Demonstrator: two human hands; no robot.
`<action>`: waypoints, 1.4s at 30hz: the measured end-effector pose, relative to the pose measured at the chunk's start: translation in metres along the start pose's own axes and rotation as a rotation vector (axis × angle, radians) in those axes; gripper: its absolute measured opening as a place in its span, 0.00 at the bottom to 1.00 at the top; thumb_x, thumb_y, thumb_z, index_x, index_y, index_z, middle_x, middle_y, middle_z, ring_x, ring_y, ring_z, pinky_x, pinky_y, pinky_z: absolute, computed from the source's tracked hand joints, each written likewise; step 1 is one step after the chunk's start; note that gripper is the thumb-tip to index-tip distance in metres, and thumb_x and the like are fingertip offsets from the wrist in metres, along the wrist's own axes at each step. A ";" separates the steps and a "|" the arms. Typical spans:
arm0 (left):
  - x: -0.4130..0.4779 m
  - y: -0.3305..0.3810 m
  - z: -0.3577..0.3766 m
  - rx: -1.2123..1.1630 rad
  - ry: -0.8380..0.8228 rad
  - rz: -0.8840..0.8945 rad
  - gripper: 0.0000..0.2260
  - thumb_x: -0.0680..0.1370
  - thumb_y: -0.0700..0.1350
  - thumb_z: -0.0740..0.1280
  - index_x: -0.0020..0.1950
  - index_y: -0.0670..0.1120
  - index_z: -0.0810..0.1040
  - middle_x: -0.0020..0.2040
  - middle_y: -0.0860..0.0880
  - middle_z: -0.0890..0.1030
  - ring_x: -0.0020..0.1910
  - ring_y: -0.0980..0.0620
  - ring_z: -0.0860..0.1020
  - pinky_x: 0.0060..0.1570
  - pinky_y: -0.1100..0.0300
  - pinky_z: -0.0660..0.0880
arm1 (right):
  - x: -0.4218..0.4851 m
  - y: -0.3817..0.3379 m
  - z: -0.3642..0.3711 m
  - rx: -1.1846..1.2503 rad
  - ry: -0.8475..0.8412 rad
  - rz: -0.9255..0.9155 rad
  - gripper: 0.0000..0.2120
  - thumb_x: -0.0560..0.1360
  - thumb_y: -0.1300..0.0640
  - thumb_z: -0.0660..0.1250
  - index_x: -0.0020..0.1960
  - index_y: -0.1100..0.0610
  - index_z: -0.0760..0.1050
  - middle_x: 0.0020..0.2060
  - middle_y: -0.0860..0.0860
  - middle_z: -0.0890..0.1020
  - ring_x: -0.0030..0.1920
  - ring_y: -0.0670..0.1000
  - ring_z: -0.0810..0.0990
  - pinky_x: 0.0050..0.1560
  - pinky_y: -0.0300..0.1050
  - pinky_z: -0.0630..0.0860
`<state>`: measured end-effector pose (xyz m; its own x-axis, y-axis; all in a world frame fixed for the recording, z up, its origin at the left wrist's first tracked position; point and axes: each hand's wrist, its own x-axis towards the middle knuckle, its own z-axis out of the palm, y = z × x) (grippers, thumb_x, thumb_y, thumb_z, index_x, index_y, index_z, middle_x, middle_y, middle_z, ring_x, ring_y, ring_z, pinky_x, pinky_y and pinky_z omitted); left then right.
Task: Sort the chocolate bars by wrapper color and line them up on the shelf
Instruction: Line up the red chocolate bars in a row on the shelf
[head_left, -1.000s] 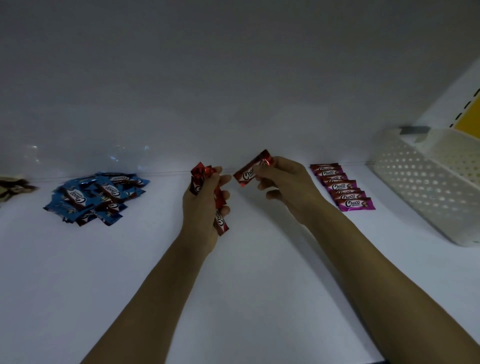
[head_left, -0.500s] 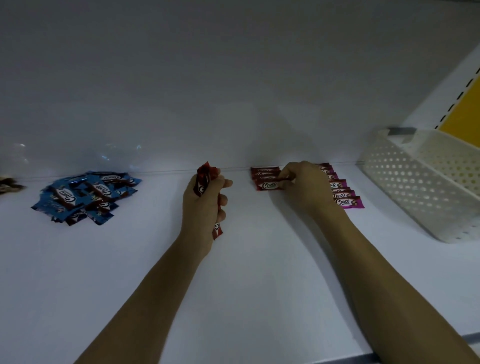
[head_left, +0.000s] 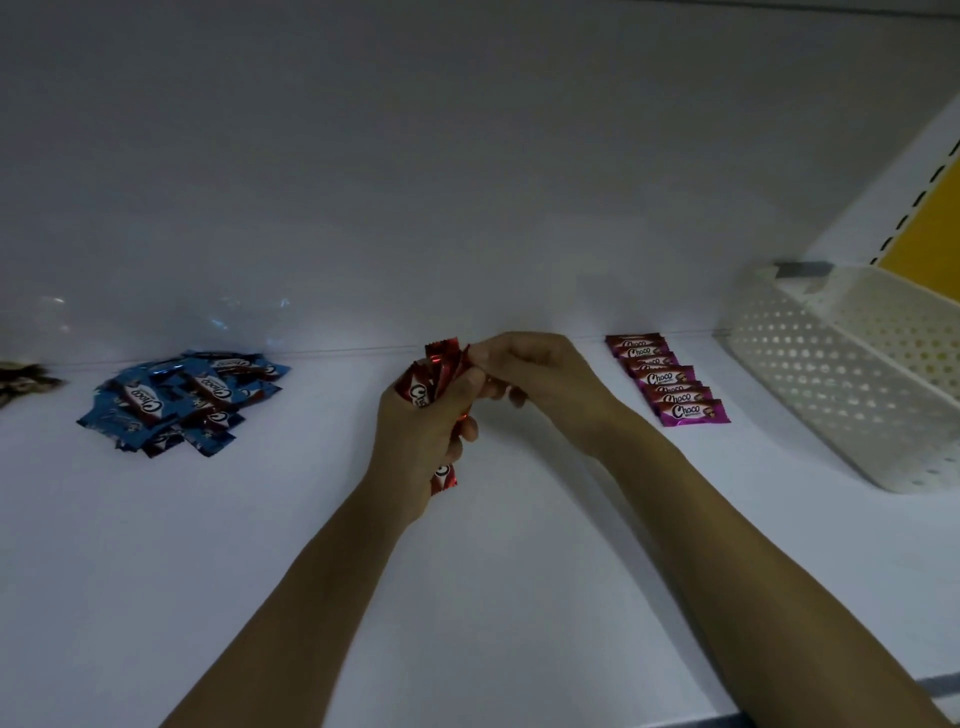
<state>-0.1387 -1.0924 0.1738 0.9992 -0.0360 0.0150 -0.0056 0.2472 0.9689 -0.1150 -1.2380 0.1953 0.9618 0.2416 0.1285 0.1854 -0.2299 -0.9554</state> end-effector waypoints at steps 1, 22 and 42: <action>0.001 0.000 0.000 0.009 0.005 0.005 0.02 0.76 0.41 0.69 0.47 0.45 0.78 0.37 0.49 0.83 0.23 0.58 0.72 0.19 0.68 0.64 | 0.001 0.001 0.000 0.014 0.008 -0.016 0.06 0.76 0.55 0.67 0.45 0.55 0.81 0.35 0.48 0.82 0.37 0.45 0.77 0.36 0.37 0.71; 0.006 0.001 -0.005 -0.211 0.084 -0.082 0.05 0.76 0.37 0.67 0.51 0.43 0.77 0.38 0.49 0.79 0.24 0.59 0.68 0.18 0.69 0.61 | 0.005 0.005 -0.013 0.361 0.159 0.051 0.11 0.72 0.71 0.69 0.48 0.58 0.73 0.36 0.52 0.82 0.36 0.49 0.82 0.39 0.41 0.79; 0.003 0.000 0.001 -0.201 0.079 -0.076 0.06 0.80 0.42 0.63 0.54 0.48 0.78 0.46 0.54 0.85 0.30 0.59 0.79 0.21 0.69 0.65 | 0.008 0.028 -0.045 -0.801 0.213 0.071 0.08 0.72 0.60 0.70 0.47 0.49 0.84 0.43 0.45 0.83 0.50 0.49 0.79 0.60 0.51 0.70</action>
<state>-0.1359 -1.0931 0.1741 0.9965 0.0126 -0.0832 0.0695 0.4348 0.8979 -0.0928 -1.2853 0.1813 0.9793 0.0361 0.1990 0.1323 -0.8587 -0.4952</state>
